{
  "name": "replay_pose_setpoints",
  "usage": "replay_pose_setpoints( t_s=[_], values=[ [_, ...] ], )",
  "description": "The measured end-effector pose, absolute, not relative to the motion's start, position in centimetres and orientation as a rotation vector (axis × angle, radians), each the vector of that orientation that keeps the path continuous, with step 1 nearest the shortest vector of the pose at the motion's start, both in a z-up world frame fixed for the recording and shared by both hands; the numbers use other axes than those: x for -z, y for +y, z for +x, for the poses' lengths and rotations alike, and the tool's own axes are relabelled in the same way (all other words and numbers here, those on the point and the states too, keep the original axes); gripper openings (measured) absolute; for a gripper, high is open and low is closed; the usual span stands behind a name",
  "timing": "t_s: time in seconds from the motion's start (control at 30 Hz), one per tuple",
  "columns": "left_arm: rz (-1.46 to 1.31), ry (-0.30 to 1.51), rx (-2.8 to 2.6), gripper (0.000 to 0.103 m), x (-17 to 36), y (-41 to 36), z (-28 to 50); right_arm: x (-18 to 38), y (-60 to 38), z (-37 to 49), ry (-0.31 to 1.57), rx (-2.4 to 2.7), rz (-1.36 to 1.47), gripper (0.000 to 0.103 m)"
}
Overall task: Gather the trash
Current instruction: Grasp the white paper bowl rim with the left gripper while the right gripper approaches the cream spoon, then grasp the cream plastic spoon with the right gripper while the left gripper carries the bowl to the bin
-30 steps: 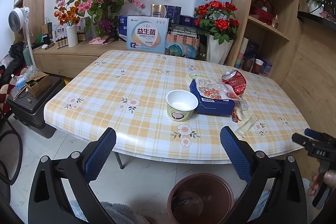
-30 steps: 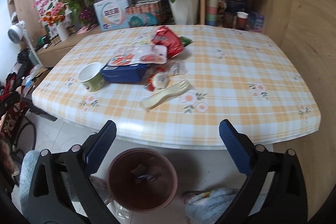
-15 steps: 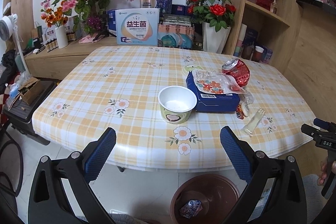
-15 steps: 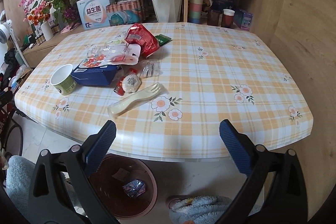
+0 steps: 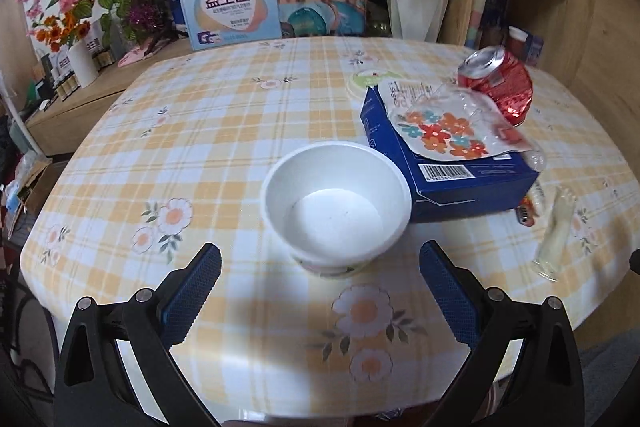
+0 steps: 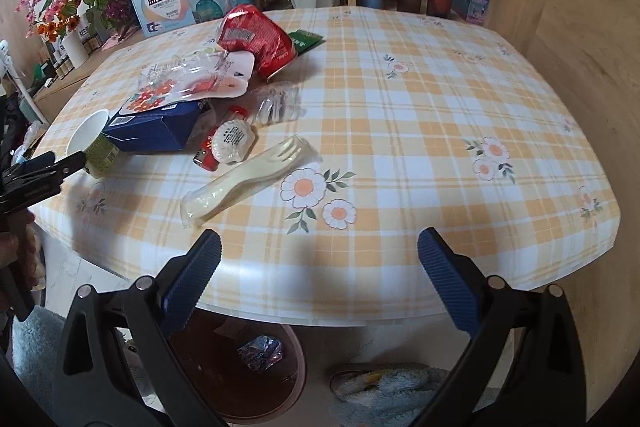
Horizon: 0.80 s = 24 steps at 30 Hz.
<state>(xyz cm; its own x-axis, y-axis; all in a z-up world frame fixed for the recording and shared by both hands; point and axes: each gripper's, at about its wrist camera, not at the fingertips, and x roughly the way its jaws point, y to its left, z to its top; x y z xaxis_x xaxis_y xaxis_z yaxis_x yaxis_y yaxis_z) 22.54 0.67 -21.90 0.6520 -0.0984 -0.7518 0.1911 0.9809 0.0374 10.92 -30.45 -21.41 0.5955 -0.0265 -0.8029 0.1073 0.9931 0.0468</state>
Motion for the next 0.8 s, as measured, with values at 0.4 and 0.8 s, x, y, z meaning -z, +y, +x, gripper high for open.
replay_pose_setpoints(
  t_s=[0.4, 0.8],
  values=[
    [0.023, 0.888, 0.181, 0.073, 23.3, 2.2, 25.2, 22.8, -28.7, 14.1, 0.958, 0.017, 0.105, 0.094],
    [-0.073, 0.816, 0.225, 0.073, 19.9, 4.6, 18.5, 25.3, -26.9, 19.1, 1.012, -0.021, 0.229, 0.07]
  ],
)
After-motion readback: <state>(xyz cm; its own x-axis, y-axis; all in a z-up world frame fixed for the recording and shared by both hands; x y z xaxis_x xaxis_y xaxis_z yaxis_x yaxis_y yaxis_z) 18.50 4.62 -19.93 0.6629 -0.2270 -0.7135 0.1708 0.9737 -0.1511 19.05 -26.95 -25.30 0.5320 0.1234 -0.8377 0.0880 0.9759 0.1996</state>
